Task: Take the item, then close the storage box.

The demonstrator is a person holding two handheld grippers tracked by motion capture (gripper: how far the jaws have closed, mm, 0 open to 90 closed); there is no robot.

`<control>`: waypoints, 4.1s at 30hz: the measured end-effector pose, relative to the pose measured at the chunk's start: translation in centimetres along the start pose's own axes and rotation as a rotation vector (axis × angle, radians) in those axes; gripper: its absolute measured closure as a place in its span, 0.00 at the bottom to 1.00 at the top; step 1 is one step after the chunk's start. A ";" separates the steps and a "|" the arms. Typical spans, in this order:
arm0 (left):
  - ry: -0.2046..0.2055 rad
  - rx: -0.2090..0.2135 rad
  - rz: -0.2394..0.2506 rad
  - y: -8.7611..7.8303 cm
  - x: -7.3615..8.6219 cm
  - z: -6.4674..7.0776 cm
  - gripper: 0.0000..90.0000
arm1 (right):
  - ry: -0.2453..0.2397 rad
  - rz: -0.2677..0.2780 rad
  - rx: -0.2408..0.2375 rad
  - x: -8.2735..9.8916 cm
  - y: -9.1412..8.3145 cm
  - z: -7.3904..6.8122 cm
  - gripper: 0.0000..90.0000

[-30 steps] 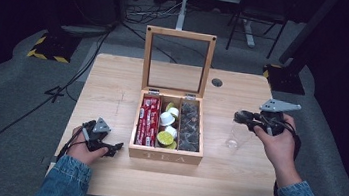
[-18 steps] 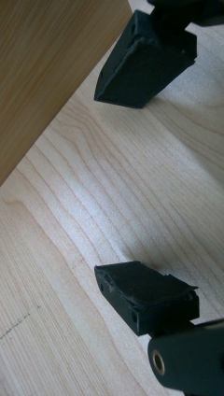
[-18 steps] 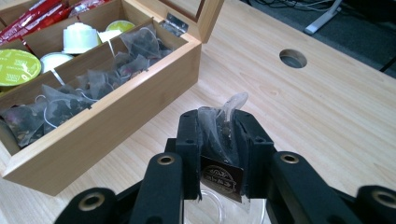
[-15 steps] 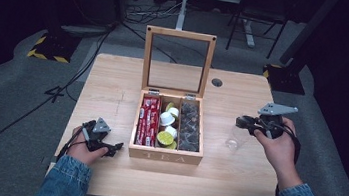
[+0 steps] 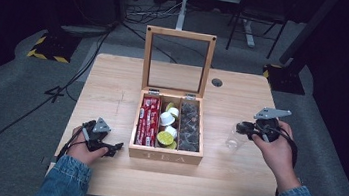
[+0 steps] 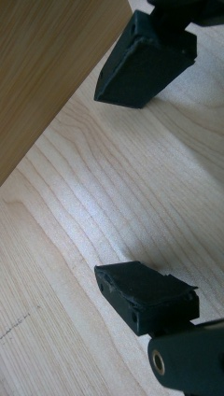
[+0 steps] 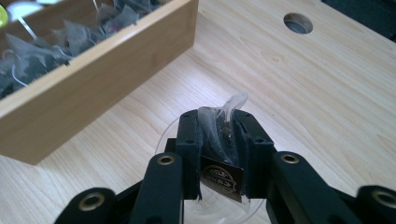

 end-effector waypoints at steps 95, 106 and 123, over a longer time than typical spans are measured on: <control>-0.031 -0.027 0.002 0.1 -0.1 -0.3 0.16 | 0.167 0.379 -0.034 -20.5 9.8 7.2 0.40; -0.028 -0.027 0.002 0.1 -0.2 -0.3 0.16 | 0.186 0.374 -0.026 -21.2 10.9 7.3 0.48; -0.027 -0.028 0.001 0.1 -0.1 -0.3 0.16 | 0.174 0.376 -0.020 -21.7 9.4 6.9 0.56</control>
Point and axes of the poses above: each handheld gripper's, and its own axes: y roughly forward along the jaws, x roughly out of its underside, z roughly to its right, the point moved 1 cm from there along y, roughly forward along the jaws, and after that the axes turned 5 degrees about -y, right-handed, at the moved point
